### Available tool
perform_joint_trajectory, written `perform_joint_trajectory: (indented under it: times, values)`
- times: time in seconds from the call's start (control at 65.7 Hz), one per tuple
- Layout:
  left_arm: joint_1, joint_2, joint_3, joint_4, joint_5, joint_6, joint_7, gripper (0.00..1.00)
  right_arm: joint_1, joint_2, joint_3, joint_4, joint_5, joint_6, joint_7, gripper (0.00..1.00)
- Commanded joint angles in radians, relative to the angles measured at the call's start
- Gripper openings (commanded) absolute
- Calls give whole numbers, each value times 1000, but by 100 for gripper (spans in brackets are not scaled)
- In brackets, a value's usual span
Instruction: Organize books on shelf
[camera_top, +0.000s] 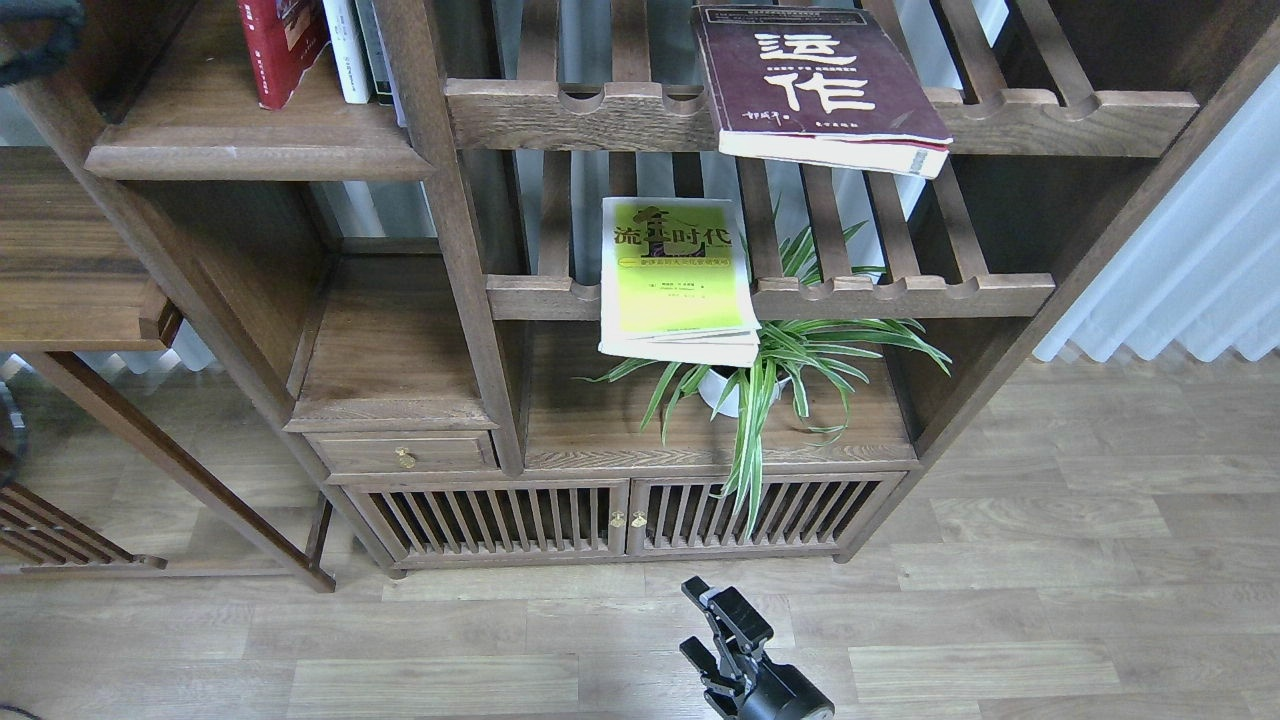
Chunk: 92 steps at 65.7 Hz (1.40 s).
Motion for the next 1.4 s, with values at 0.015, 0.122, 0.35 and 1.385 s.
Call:
perform_joint_trajectory:
  times: [0.015, 0.122, 0.35, 1.385]
  values:
    - [103, 124, -15, -193, -39, 0, 3, 83, 0, 0, 0, 0, 0, 0, 7, 99]
    - [195, 232, -26, -345, -89, 0, 0, 90, -2, 0, 0, 0, 0, 0, 12, 99]
    - [434, 330, -124, -554, -151, 0, -3, 95, 3, 0, 4, 8, 0, 0, 12, 99]
    - [1396, 169, -587, -647, -70, 0, 109, 99, 213, 0, 348, 247, -17, 0, 128, 99]
